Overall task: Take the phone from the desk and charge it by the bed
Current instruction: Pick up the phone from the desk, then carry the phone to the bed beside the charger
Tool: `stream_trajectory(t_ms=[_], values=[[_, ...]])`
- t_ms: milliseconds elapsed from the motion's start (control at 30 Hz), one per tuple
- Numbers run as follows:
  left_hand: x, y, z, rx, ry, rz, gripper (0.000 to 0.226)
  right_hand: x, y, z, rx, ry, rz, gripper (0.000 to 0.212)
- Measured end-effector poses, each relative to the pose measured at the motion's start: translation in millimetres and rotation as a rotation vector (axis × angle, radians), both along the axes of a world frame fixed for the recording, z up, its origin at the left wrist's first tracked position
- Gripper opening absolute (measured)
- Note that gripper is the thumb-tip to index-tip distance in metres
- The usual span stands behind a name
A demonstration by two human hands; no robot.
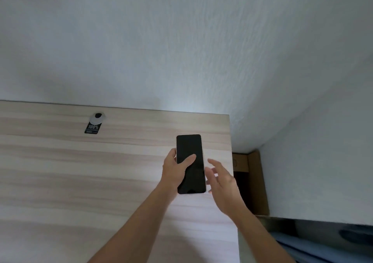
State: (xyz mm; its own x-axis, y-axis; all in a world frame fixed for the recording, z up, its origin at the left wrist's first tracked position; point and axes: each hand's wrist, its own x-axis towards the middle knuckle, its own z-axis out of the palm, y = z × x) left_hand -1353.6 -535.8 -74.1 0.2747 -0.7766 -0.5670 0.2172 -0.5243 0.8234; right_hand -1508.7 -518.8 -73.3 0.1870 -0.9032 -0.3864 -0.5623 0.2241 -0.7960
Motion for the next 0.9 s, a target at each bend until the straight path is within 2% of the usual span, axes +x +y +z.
stream_trajectory(t_ms=[67, 233, 367, 467, 633, 733, 900], values=[[3.6, 13.3, 22.7, -0.048, 0.042, -0.036, 0.028, 11.1, 17.9, 19.8, -0.014, -0.079, -0.037, 0.065], [13.6, 49.8, 62.9, -0.135, 0.060, -0.106, 0.024, 32.7, 60.4, 57.2, -0.061, -0.220, -0.101, 0.022], [19.7, 75.2, 73.0, -0.191, 0.042, -0.138, 0.015, 43.7, 86.6, 67.8, -0.005, -0.425, -0.236, 0.012], [27.3, 90.1, 72.4, -0.209, -0.020, -0.178, 0.017, 53.7, 104.5, 69.8, 0.010, -0.433, -0.250, 0.015], [42.7, 111.4, 64.3, -0.202, -0.012, -0.173, 0.015, 68.6, 130.7, 62.5, 0.040, -0.411, -0.264, 0.026], [50.8, 122.2, 59.5, -0.205, 0.004, -0.167, 0.014, 77.2, 143.9, 59.0, 0.060, -0.447, -0.263, 0.014], [67.1, 138.8, 52.6, -0.197, 0.033, -0.130, 0.012, 90.4, 159.0, 51.3, 0.058, -0.395, -0.239, 0.008]])
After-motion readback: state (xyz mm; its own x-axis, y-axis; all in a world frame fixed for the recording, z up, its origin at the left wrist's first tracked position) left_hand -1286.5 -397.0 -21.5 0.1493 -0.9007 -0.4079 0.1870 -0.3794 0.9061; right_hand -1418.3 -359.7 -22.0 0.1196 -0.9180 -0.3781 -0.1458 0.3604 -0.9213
